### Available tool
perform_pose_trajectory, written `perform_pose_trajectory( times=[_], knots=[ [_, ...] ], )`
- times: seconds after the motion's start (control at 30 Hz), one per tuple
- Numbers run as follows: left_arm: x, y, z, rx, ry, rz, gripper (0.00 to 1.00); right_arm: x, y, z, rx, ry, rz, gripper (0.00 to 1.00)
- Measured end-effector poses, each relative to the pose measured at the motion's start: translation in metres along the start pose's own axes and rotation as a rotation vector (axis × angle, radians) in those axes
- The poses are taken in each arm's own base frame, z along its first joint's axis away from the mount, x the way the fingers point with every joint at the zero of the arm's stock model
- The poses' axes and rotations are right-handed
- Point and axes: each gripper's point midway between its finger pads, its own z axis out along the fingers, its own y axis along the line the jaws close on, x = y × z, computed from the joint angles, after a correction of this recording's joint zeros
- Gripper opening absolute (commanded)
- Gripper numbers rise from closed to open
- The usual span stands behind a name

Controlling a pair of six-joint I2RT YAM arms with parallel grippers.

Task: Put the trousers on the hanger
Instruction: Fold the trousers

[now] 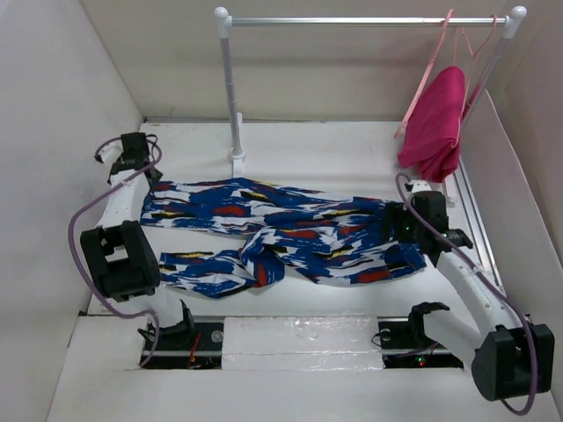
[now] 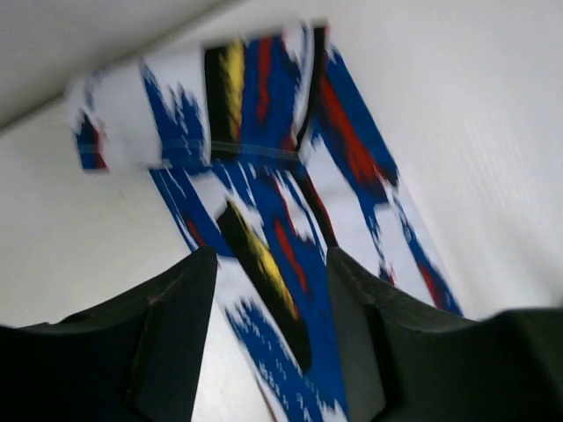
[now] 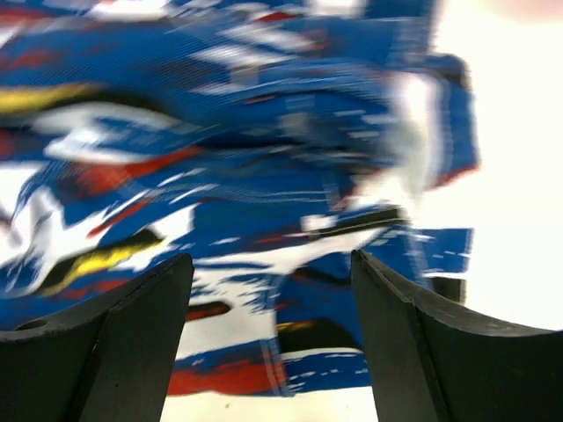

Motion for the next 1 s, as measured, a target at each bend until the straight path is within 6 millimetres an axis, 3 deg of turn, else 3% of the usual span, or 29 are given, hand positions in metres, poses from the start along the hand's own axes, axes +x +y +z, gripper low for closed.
perform_pose_trajectory(
  times=[0.13,0.27,0.33,0.43,0.47,0.5,0.57,0.6,0.7,0.77,0.8,0.9,1.0],
  knots=[
    [0.036,-0.021,-0.045,0.138,0.027,0.109,0.48,-0.01,-0.044,0.002,0.102,-0.028,0.144,0.85],
    [0.051,-0.073,-0.125,0.421,-0.006,0.171,0.46,-0.022,-0.066,0.018,0.098,-0.042,0.216,0.87],
    [0.081,-0.098,-0.164,0.575,0.03,0.233,0.46,-0.026,-0.07,0.035,0.064,-0.007,0.239,0.88],
    [0.153,-0.12,-0.214,0.772,0.156,0.375,0.46,-0.02,-0.069,0.064,0.002,0.052,0.269,0.83],
    [0.182,-0.12,-0.226,0.81,0.21,0.439,0.46,-0.012,-0.066,0.069,-0.018,0.072,0.284,0.8],
    [0.209,-0.118,-0.235,0.834,0.259,0.5,0.46,-0.002,-0.063,0.072,-0.032,0.086,0.299,0.64],
    [0.258,-0.112,-0.253,0.87,0.343,0.618,0.46,0.015,-0.058,0.073,-0.054,0.101,0.337,0.48],
    [0.281,-0.108,-0.263,0.889,0.375,0.677,0.46,0.023,-0.055,0.072,-0.063,0.106,0.357,0.35],
    [0.345,-0.089,-0.296,0.943,0.458,0.851,0.46,0.033,-0.039,0.058,-0.08,0.098,0.371,0.18],
    [0.376,-0.077,-0.318,0.991,0.5,0.932,0.46,0.037,-0.025,0.041,-0.09,0.091,0.37,0.26],
    [0.387,-0.073,-0.326,1.014,0.517,0.957,0.45,0.036,-0.017,0.029,-0.097,0.079,0.366,0.48],
    [0.408,-0.066,-0.337,1.053,0.561,0.999,0.45,0.021,-0.002,-0.006,-0.117,-0.005,0.347,0.8],
    [0.433,-0.06,-0.331,1.047,0.595,1.061,0.45,0.009,-0.002,-0.028,-0.097,-0.037,0.331,0.89]
  ],
)
